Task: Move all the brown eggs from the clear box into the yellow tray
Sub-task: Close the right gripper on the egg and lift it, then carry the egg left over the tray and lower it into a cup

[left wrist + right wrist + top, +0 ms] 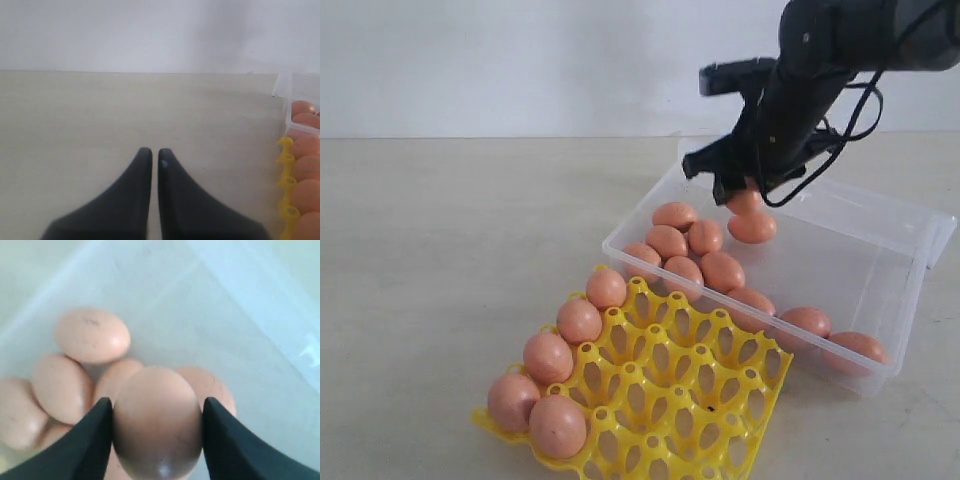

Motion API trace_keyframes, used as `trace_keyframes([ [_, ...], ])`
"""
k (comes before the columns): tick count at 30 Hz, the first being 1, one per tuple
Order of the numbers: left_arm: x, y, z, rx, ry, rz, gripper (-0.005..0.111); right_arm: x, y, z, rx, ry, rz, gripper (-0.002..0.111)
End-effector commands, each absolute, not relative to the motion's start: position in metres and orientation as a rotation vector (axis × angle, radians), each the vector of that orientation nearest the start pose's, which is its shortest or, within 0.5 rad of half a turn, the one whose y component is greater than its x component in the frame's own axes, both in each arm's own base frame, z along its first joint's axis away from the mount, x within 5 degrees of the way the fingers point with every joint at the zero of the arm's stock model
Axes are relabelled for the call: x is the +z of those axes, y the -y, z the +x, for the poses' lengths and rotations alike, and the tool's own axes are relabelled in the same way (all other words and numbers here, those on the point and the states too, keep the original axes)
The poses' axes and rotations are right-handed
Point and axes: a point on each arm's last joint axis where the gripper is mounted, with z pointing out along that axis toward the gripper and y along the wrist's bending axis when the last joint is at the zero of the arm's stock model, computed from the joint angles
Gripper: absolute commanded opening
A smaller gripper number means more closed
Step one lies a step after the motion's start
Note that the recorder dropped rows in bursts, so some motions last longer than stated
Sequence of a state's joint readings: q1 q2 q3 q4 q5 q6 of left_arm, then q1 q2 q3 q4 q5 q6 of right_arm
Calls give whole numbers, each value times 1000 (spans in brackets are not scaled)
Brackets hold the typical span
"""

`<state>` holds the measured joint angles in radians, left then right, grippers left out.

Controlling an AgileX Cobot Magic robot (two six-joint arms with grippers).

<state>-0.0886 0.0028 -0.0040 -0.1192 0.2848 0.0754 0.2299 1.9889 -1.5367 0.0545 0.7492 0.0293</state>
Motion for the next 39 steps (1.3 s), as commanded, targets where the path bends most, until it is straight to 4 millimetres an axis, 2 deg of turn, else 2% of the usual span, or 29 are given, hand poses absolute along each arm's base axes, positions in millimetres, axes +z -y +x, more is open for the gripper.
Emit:
trace_keyframes([
  [1, 188, 8, 54, -121, -1763, 77, 4, 250, -103, 404, 292, -2467, -73, 0],
  [3, 188, 8, 54, -121, -1763, 77, 4, 259, -100, 394, 313, -2378, -43, 0],
  [7, 188, 8, 54, -121, -1765, 78, 4, 253, -93, 360, 326, -2235, 8, 0],
  [9, 188, 8, 54, -121, -1765, 78, 4, 252, -94, 343, 312, -2142, -24, 0],
  [13, 188, 8, 54, -121, -1765, 78, 4, 253, -105, 295, 303, -1931, -146, 0],
  [17, 188, 8, 54, -121, -1765, 78, 4, 273, -117, 263, 342, -1714, -229, 0],
  [22, 188, 8, 54, -120, -1763, 77, 4, 320, -128, 244, 423, -1443, -230, 0],
  [25, 188, 8, 54, -120, -1763, 77, 4, 335, -137, 236, 509, -1394, -245, 0],
  [30, 188, 8, 54, -120, -1763, 77, 4, 331, -158, 227, 806, -1448, -314, 0],
  [35, 188, 8, 54, -120, -1761, 77, 4, 313, -182, 222, 1101, -1486, -453, 0],
  [39, 188, 8, 54, -120, -1759, 77, 4, 291, -198, 226, 1259, -1484, -526, 0],
])
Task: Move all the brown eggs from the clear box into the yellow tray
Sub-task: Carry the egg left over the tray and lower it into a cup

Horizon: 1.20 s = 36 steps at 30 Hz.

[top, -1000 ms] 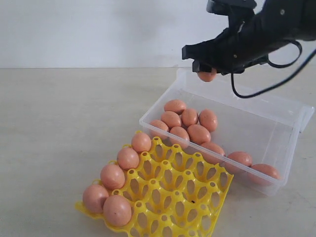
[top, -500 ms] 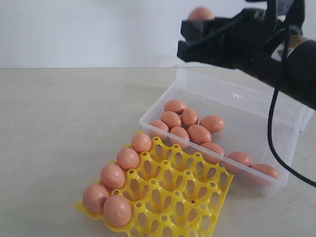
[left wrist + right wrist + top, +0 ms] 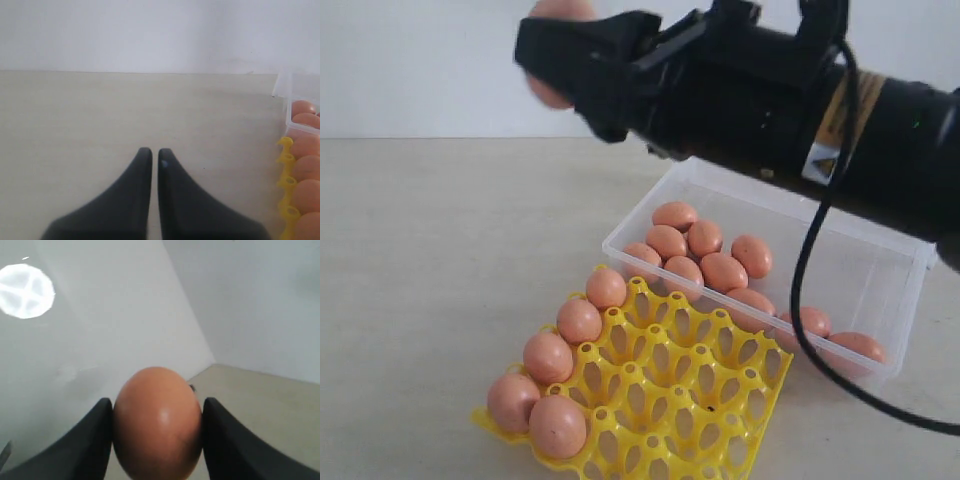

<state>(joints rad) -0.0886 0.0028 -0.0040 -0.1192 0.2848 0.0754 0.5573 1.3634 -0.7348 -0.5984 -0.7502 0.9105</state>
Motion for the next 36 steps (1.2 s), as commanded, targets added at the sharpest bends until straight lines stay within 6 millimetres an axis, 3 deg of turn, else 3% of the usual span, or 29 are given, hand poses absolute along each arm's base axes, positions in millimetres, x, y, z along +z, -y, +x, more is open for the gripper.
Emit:
trace_keyframes([
  [1, 188, 8, 54, -120, -1759, 77, 4, 284, -201, 229, 1282, -1490, -535, 0],
  [9, 188, 8, 54, -120, -1759, 77, 4, 228, -220, 242, 1488, -1499, -557, 0],
  [13, 188, 8, 54, -120, -1759, 77, 4, 207, -224, 245, 1494, -1572, -583, 0],
  [17, 188, 8, 54, -121, -1763, 77, 4, 203, -198, 265, 1408, -1585, -556, 0],
  [19, 188, 8, 54, -121, -1763, 77, 4, 194, -184, 271, 1348, -1681, -594, 0],
  [24, 188, 8, 54, -120, -1758, 77, 4, 167, -193, 249, 1204, -1857, -1005, 0],
  [29, 188, 8, 54, -120, -1758, 77, 4, 155, -198, 251, 999, -1971, -1017, 0],
  [36, 188, 8, 54, -120, -1758, 77, 4, 149, -193, 258, 876, -2034, -974, 0],
])
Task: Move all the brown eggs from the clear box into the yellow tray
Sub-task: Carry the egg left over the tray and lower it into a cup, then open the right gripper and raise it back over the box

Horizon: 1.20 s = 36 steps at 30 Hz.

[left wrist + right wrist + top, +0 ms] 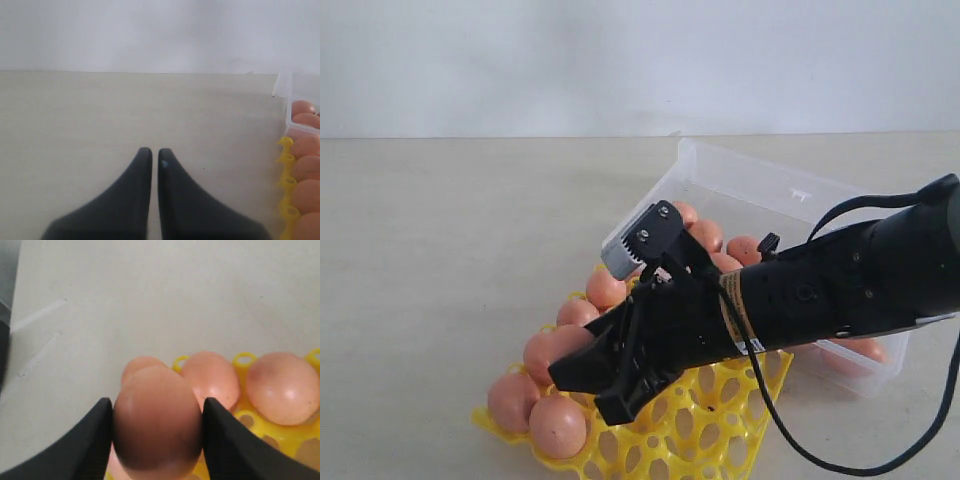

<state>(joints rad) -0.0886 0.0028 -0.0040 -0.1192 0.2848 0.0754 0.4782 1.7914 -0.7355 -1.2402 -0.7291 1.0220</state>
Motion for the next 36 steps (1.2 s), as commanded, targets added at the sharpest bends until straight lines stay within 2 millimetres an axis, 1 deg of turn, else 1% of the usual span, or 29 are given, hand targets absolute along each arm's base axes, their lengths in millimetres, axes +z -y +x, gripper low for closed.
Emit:
trace_keyframes([
  [1, 188, 8, 54, -120, -1758, 77, 4, 149, -192, 260, 861, -2045, -946, 0],
  [3, 188, 8, 54, -120, -1758, 77, 4, 150, -192, 263, 855, -2045, -892, 0],
  [8, 188, 8, 54, -120, -1758, 77, 4, 154, -192, 266, 863, -2019, -839, 0],
  [10, 188, 8, 54, -120, -1758, 77, 4, 152, -192, 266, 864, -2024, -838, 0],
  [15, 188, 8, 54, -120, -1758, 77, 4, 136, -194, 266, 889, -2065, -838, 0],
  [21, 188, 8, 54, -120, -1758, 77, 4, 137, -195, 266, 921, -2067, -818, 0],
  [30, 188, 8, 54, -120, -1758, 77, 4, 135, -196, 265, 899, -2087, -824, 0],
  [36, 188, 8, 54, -120, -1758, 77, 4, 135, -198, 263, 922, -2112, -796, 0],
])
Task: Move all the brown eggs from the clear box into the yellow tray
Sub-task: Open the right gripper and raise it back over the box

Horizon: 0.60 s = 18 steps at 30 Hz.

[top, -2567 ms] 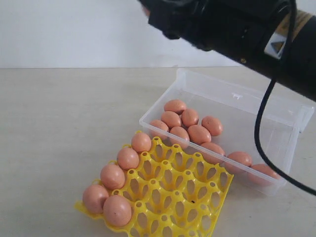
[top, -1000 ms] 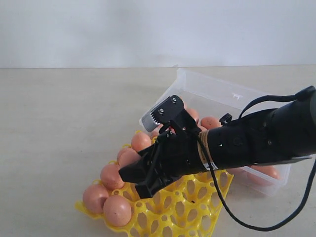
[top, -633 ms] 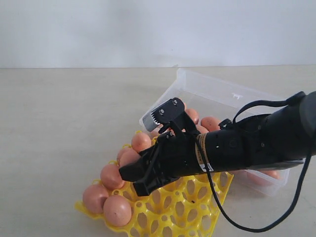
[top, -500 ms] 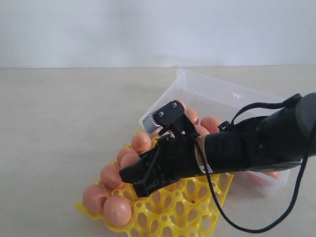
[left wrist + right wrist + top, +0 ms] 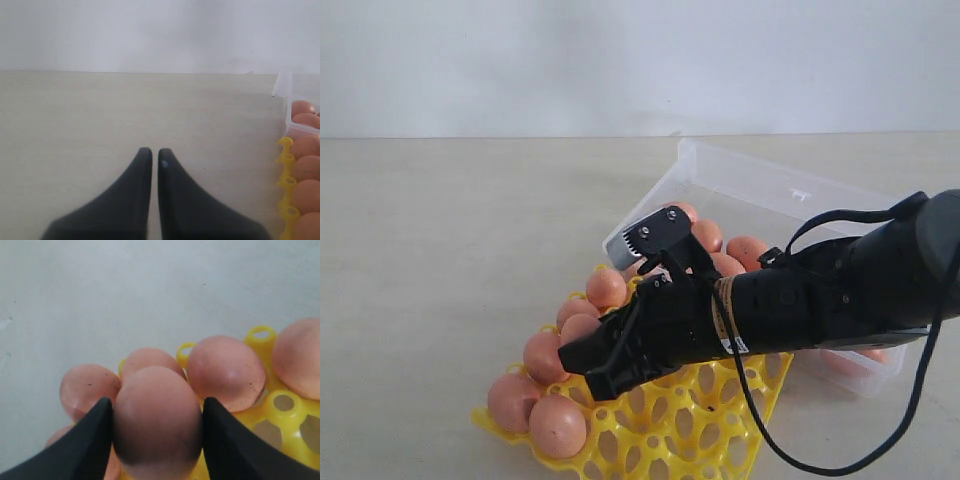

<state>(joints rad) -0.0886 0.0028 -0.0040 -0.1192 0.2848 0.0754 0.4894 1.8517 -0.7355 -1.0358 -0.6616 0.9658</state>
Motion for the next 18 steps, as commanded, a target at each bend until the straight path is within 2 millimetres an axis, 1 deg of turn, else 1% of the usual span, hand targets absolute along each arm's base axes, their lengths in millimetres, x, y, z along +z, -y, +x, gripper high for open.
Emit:
trace_keyframes([
  [1, 188, 8, 54, -120, -1758, 77, 4, 134, -200, 261, 924, -2109, -819, 0],
  [4, 188, 8, 54, -120, -1758, 77, 4, 132, -200, 258, 893, -2116, -886, 0],
  [8, 188, 8, 54, -120, -1758, 77, 4, 129, -197, 261, 835, -2156, -866, 0],
  [18, 188, 8, 54, -120, -1758, 77, 4, 129, -198, 260, 858, -2151, -860, 1],
])
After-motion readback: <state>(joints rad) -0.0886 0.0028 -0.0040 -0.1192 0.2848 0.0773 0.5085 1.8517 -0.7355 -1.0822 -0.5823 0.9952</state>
